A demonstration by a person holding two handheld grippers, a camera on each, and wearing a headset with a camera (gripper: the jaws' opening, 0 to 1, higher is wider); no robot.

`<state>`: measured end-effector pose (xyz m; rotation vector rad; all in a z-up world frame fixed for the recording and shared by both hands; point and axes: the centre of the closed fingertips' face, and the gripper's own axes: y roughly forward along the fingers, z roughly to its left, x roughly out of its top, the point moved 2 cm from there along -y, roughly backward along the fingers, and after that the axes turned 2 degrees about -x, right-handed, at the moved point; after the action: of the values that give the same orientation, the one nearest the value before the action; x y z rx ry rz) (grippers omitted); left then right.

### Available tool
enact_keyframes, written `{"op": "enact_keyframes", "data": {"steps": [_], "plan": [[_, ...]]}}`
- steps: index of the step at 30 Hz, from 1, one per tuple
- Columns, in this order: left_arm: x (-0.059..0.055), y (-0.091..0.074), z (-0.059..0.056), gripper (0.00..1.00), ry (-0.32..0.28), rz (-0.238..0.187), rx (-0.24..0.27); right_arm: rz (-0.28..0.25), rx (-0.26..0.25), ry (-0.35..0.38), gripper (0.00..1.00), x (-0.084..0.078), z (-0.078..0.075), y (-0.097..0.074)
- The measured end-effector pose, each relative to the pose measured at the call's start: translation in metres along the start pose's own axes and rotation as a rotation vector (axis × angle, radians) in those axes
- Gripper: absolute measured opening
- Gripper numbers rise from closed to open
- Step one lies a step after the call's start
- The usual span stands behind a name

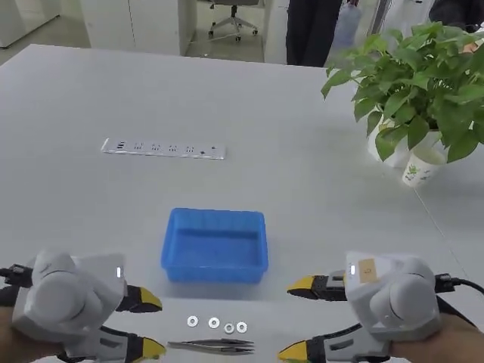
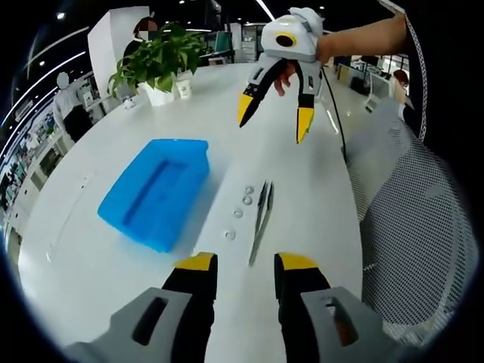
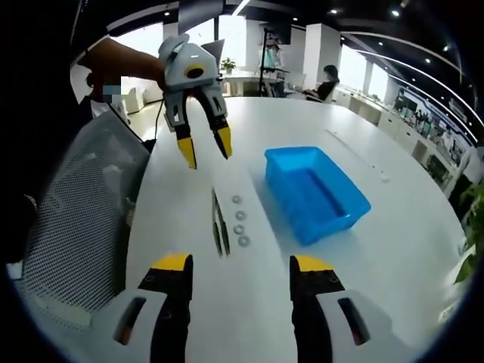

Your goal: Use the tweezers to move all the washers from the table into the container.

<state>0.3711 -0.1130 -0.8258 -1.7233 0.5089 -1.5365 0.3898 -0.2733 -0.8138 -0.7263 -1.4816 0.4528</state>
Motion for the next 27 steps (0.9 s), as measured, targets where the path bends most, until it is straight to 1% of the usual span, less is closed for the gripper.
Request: {"op": "enact_keyframes", "data": {"steps": [3, 12, 15, 22, 25, 27], "plan": [[-0.002, 0.004, -0.001, 0.31, 0.024, 0.020, -0.011, 0.017, 0.022, -0.025, 0.48, -0.001, 0.003, 0.006], [-0.008, 0.020, -0.004, 0.24, 0.078, 0.080, -0.053, 0.047, 0.067, -0.067, 0.39, -0.002, 0.009, 0.021], [-0.011, 0.025, -0.004, 0.21, 0.092, 0.105, -0.062, 0.053, 0.083, -0.075, 0.37, -0.001, 0.011, 0.027], [-0.013, 0.031, -0.004, 0.18, 0.107, 0.131, -0.087, 0.071, 0.108, -0.094, 0.33, -0.001, 0.015, 0.037], [-0.016, 0.035, -0.005, 0.16, 0.124, 0.154, -0.097, 0.074, 0.116, -0.100, 0.31, 0.000, 0.017, 0.040], [-0.018, 0.037, -0.005, 0.15, 0.129, 0.161, -0.106, 0.081, 0.118, -0.104, 0.30, -0.001, 0.017, 0.043]]}}
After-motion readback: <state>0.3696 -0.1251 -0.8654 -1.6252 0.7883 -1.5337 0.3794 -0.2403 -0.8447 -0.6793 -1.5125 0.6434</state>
